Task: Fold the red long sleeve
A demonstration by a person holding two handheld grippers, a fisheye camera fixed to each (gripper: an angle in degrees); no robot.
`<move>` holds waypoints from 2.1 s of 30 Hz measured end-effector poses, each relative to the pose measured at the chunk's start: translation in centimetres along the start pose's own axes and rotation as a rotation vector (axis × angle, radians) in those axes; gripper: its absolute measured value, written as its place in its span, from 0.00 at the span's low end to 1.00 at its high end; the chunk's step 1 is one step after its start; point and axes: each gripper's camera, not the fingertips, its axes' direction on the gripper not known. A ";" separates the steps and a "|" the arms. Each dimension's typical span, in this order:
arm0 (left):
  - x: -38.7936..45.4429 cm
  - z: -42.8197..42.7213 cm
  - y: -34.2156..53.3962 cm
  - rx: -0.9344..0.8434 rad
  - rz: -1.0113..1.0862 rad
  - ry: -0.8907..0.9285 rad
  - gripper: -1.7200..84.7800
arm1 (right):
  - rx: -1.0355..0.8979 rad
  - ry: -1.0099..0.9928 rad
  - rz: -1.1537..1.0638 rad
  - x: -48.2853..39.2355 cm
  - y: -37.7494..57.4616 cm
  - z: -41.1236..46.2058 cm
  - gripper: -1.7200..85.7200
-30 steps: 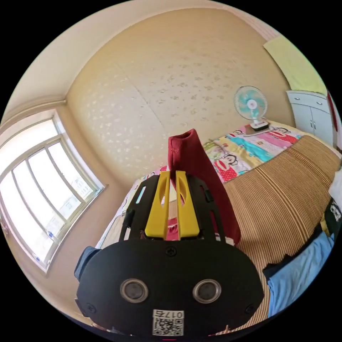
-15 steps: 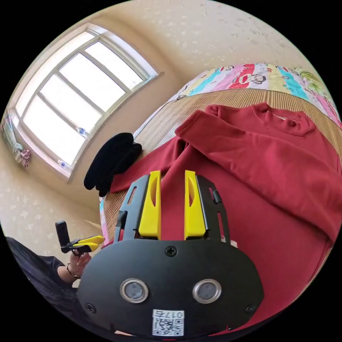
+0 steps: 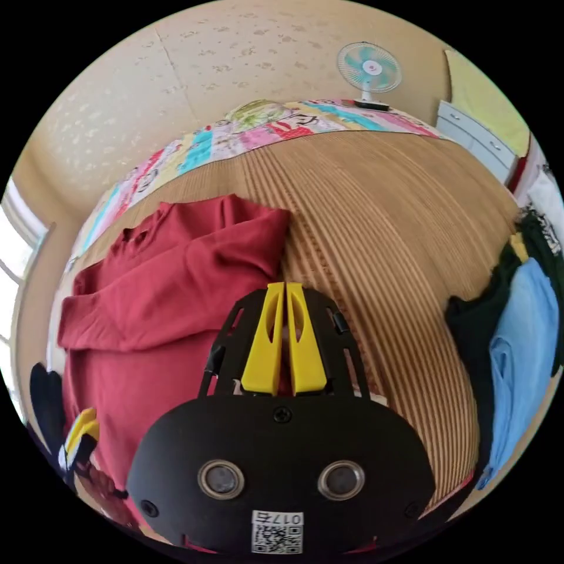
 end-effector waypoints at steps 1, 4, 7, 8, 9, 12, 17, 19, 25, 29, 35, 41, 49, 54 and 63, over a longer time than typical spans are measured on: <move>-0.5 1.6 1.1 0.015 -0.023 -0.012 0.11 | 0.026 0.050 0.021 0.1 -0.2 0.1 0.04; -1.9 1.7 2.5 0.075 -0.088 0.009 0.09 | 0.090 -0.074 0.106 1.8 -0.6 1.1 0.03; -3.4 3.4 2.9 0.061 -0.134 0.050 0.07 | 0.107 -0.128 0.008 0.5 -0.3 1.5 0.03; -3.5 3.6 3.0 0.062 -0.133 0.050 0.06 | 0.135 -0.105 -0.009 -0.2 0.0 1.1 0.03; -3.4 4.0 3.2 0.067 -0.127 0.039 0.06 | 0.170 -0.084 -0.024 -0.8 0.5 0.6 0.04; -2.9 5.1 3.6 0.061 -0.114 -0.001 0.05 | 0.320 -0.148 -0.041 -0.3 2.5 -2.2 0.05; -3.5 6.2 4.2 0.058 -0.127 0.020 0.05 | 0.316 -0.332 -0.089 0.9 3.4 -4.1 0.09; -3.4 6.6 4.4 0.052 -0.130 0.016 0.06 | 0.189 -0.252 -0.136 -0.8 2.0 -1.5 0.09; 6.8 4.7 -1.1 0.091 0.169 -0.077 0.09 | 0.198 -0.302 -0.127 1.0 1.4 -1.5 0.10; 16.8 8.8 -11.1 0.096 0.512 0.072 0.10 | 0.121 -0.454 -0.035 5.4 -0.1 -1.0 0.11; 26.4 27.2 -25.0 -0.264 0.599 0.002 0.14 | 0.072 -0.560 -0.027 8.3 -1.2 -0.4 0.11; 26.6 33.6 -25.9 -0.368 0.585 -0.061 0.06 | 0.034 -0.548 -0.072 8.0 -1.9 0.0 0.09; 20.8 33.9 -25.7 -0.183 0.401 0.096 0.07 | 0.039 -0.427 -0.065 8.2 -1.9 -0.5 0.07; 18.9 27.8 -25.2 -0.058 0.386 0.152 0.11 | 0.151 -0.459 -0.012 9.5 -1.0 -2.0 0.09; 3.8 -0.4 -4.2 0.187 0.108 0.099 0.12 | 0.426 -0.551 -0.198 4.6 1.5 -4.8 0.09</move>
